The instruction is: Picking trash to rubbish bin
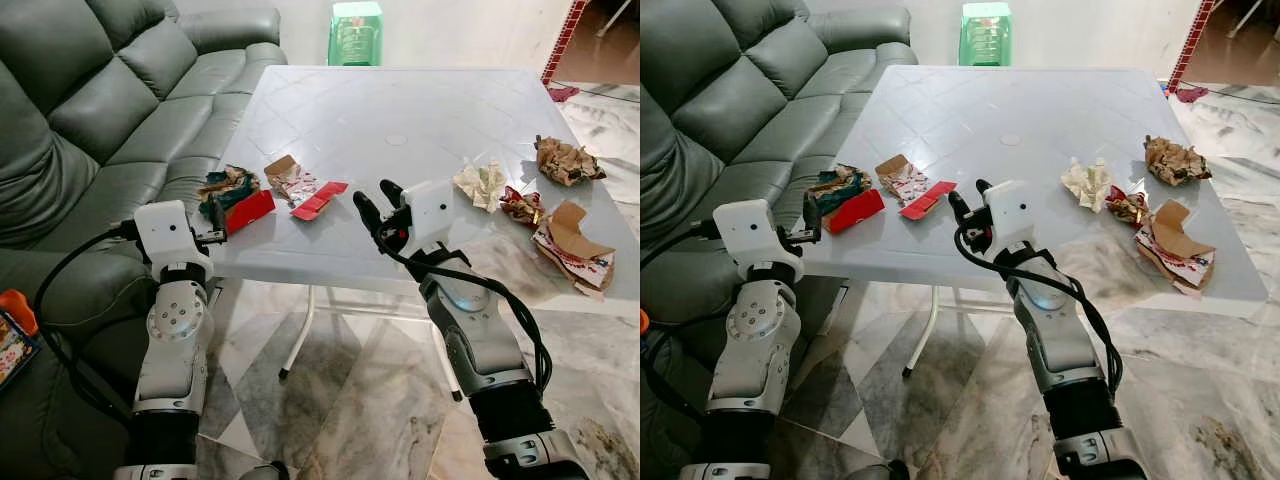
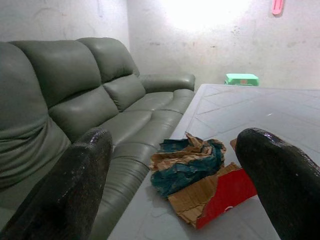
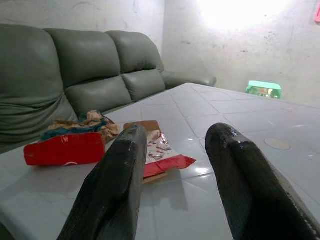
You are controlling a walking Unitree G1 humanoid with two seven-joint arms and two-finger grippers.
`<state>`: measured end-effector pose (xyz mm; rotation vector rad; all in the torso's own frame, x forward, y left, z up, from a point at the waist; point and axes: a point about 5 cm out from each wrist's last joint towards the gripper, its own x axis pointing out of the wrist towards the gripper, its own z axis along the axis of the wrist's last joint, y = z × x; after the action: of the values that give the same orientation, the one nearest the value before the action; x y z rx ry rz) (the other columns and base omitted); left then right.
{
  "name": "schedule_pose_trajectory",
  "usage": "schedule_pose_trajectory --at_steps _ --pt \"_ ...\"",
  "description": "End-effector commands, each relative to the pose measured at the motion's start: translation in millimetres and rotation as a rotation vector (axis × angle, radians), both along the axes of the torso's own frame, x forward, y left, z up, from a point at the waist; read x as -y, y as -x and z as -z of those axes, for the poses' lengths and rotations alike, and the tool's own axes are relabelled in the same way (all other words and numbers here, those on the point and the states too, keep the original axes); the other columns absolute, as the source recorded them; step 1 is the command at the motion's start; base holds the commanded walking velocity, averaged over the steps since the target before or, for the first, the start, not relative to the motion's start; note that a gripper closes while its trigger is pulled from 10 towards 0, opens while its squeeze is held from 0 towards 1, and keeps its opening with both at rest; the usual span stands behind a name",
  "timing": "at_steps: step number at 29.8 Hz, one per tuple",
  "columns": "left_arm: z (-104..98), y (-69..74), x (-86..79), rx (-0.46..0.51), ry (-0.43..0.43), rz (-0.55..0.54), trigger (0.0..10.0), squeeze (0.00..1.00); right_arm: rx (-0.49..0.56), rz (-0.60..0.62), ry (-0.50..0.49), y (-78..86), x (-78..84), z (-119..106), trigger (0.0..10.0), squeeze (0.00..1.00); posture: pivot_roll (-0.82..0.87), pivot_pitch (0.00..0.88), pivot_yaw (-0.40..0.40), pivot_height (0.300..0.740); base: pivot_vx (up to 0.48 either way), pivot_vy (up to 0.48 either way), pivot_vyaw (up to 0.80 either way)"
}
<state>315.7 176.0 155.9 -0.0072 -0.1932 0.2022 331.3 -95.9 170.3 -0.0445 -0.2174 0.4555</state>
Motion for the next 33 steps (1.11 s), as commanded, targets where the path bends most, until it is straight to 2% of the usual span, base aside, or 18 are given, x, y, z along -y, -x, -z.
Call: schedule_pose_trajectory --at_steps 1,14,29,33 --pt "-1 -2.1 -0.4 -0.007 0.001 0.01 10.0 0.0 0.005 -0.003 0.004 1.3 -1.0 -2 10.0 0.0 -0.06 0.043 0.012 0.74 0.0 0.0 0.0" --pt "-6 -7.0 3.2 0.018 0.031 0.057 10.0 0.0 0.0 -0.007 0.015 3.3 1.6 -2 10.0 0.0 -0.07 0.046 0.004 0.74 0.0 0.0 0.0" --pt "-1 -2.8 12.4 0.014 0.046 0.087 10.0 0.0 -0.008 -0.022 0.033 6.8 0.6 1 10.0 0.0 -0.08 0.052 -0.001 0.74 0.379 0.0 0.0" --pt "0 -2.3 12.1 0.006 0.046 0.071 10.0 0.0 -0.009 -0.022 0.035 6.9 0.8 0 10.0 0.0 -0.08 0.052 -0.001 0.74 0.069 0.0 0.0"
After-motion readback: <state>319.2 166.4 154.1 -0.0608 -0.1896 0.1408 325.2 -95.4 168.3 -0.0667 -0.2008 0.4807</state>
